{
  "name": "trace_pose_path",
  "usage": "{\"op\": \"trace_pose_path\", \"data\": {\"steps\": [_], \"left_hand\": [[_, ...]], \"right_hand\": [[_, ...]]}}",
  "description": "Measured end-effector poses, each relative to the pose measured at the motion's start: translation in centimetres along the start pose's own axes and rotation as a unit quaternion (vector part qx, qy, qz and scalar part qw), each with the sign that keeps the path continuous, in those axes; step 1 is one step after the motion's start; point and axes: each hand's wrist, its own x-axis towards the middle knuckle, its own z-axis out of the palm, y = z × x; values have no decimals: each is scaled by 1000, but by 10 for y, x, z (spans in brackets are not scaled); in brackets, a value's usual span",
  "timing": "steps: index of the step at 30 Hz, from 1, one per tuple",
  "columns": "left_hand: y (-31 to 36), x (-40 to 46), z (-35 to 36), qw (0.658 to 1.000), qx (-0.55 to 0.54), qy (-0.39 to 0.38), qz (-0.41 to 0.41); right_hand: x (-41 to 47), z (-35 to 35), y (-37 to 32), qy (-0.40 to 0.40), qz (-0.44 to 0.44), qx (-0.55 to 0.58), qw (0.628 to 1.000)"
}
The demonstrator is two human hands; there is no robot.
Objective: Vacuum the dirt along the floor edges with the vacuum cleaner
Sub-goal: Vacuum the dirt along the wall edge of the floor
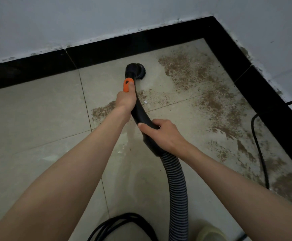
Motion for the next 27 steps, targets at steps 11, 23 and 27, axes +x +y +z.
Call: {"op": "trace_pose_path", "data": {"steps": [11,23,27], "left_hand": [[24,12,17,999,11,-38,35],[6,-20,0,989,-11,-150,-14],[11,-29,-6,987,-17,-159,-21]], "right_hand": [[20,-10,-5,35,6,39,999],[-43,6,-2,7,34,51,998],[-52,8,-10,17,39,47,998]]}}
